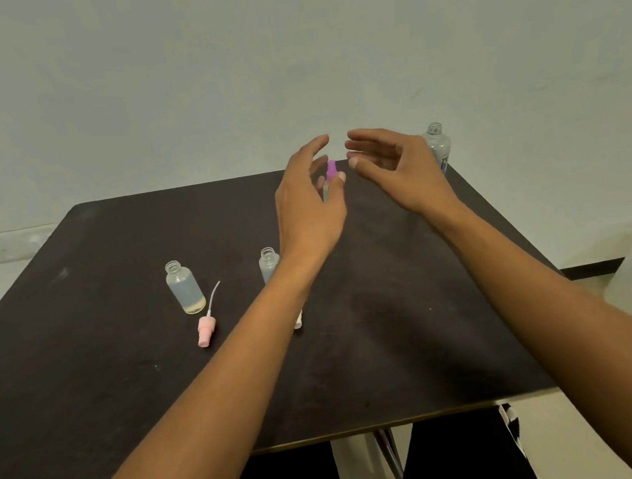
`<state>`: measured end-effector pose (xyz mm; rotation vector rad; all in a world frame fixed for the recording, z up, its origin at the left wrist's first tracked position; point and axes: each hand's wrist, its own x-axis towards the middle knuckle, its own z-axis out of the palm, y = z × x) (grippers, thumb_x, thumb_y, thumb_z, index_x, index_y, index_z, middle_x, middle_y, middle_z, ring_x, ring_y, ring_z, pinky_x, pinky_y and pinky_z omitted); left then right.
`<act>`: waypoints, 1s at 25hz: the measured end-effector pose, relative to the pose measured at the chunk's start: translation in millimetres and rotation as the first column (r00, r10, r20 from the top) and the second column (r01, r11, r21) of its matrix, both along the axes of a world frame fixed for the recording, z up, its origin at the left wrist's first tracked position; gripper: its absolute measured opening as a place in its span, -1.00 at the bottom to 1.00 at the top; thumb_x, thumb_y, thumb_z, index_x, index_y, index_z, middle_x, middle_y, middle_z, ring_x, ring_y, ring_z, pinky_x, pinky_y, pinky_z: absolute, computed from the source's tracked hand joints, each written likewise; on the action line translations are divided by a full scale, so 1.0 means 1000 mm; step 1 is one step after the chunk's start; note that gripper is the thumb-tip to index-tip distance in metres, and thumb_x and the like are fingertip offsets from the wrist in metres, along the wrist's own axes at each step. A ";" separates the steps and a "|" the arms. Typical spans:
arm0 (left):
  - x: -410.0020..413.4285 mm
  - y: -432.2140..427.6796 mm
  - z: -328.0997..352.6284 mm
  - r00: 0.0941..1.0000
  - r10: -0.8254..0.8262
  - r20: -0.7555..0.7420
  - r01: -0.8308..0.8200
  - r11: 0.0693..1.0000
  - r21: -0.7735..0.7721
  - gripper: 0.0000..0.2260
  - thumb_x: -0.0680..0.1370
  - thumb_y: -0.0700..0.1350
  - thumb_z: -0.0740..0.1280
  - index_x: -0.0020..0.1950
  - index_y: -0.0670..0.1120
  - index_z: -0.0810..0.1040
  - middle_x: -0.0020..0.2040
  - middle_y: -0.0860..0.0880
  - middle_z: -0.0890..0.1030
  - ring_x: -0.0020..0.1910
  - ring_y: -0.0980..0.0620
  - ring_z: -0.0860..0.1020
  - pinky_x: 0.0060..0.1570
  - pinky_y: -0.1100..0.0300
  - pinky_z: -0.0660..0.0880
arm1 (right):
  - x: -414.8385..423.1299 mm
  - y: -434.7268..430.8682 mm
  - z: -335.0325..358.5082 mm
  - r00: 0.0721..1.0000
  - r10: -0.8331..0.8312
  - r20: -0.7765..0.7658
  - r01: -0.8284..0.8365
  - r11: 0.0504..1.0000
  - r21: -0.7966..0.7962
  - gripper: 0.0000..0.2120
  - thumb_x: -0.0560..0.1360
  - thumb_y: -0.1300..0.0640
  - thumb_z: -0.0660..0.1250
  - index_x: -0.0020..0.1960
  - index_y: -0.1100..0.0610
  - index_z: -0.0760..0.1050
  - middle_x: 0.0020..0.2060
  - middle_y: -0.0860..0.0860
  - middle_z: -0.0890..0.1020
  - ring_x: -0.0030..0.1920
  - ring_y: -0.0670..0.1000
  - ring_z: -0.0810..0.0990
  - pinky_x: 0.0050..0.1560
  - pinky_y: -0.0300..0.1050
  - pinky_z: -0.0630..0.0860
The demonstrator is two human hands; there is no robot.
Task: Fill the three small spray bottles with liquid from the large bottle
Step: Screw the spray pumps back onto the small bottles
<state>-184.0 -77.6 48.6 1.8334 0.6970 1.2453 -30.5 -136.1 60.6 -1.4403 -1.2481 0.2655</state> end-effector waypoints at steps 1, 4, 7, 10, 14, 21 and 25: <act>-0.018 -0.009 0.001 1.000 -0.018 0.012 0.018 1.000 0.007 -0.57 0.62 -0.22 0.41 0.48 0.02 0.49 0.40 0.12 0.55 0.31 0.28 0.55 0.26 0.32 0.54 | -0.010 -0.014 0.002 0.999 0.022 -0.028 -0.022 1.000 0.014 -0.60 0.60 0.20 0.47 0.43 0.16 0.57 0.26 0.03 0.70 0.25 -0.14 0.68 0.26 -0.28 0.58; -0.067 -0.031 -0.003 0.998 -0.061 0.010 0.061 0.998 0.009 -0.55 0.61 -0.22 0.43 0.47 0.07 0.50 0.39 0.18 0.55 0.31 0.29 0.56 0.23 0.35 0.54 | -0.035 -0.047 0.000 0.995 0.053 -0.083 -0.049 0.997 0.053 -0.60 0.60 0.24 0.46 0.42 0.17 0.56 0.25 0.02 0.70 0.26 -0.12 0.68 0.28 -0.25 0.58; -0.096 -0.039 -0.013 0.998 -0.062 -0.003 0.062 0.998 -0.004 -0.54 0.60 -0.22 0.43 0.47 0.07 0.50 0.38 0.15 0.57 0.33 0.27 0.56 0.28 0.28 0.55 | -0.052 -0.065 -0.006 0.994 0.052 -0.092 -0.046 0.997 0.062 -0.61 0.59 0.27 0.46 0.41 0.17 0.57 0.22 0.00 0.72 0.26 -0.13 0.69 0.27 -0.27 0.58; -0.110 -0.036 -0.022 0.999 -0.041 -0.016 0.041 0.999 -0.031 -0.54 0.61 -0.20 0.44 0.48 0.07 0.49 0.39 0.14 0.57 0.33 0.25 0.56 0.32 0.20 0.56 | -0.058 -0.070 -0.011 0.997 0.042 -0.067 -0.039 0.998 0.058 -0.61 0.59 0.27 0.46 0.41 0.15 0.58 0.22 -0.02 0.72 0.26 -0.12 0.68 0.27 -0.24 0.59; -0.119 -0.021 -0.035 0.999 0.017 -0.044 -0.017 1.000 -0.008 -0.52 0.59 -0.16 0.47 0.49 0.06 0.47 0.40 0.13 0.56 0.35 0.24 0.54 0.34 0.21 0.54 | -0.062 -0.066 -0.023 0.992 -0.003 0.123 0.004 1.000 -0.011 -0.62 0.60 0.22 0.46 0.40 0.06 0.60 0.22 -0.07 0.72 0.22 -0.18 0.68 0.28 -0.25 0.59; -0.119 0.018 -0.080 0.894 0.076 -0.441 -0.098 0.995 -0.026 -0.34 0.53 -0.07 0.53 0.58 -0.01 0.34 0.50 0.01 0.47 0.43 0.06 0.50 0.41 -0.04 0.49 | -0.086 -0.040 -0.073 0.642 0.324 0.695 -0.087 0.931 -0.354 -0.55 0.54 0.34 0.38 0.37 0.02 0.63 0.36 -0.05 0.65 0.38 -0.05 0.58 0.43 -0.04 0.51; -0.114 0.023 -0.086 0.882 0.071 -0.466 -0.105 0.993 -0.048 -0.42 0.54 -0.07 0.52 0.53 -0.06 0.41 0.42 0.00 0.57 0.39 0.05 0.54 0.40 0.07 0.50 | -0.101 -0.025 -0.088 0.558 0.466 0.686 -0.181 0.876 -0.447 -0.55 0.55 0.36 0.33 0.38 0.07 0.62 0.37 -0.01 0.63 0.40 -0.01 0.57 0.40 0.01 0.53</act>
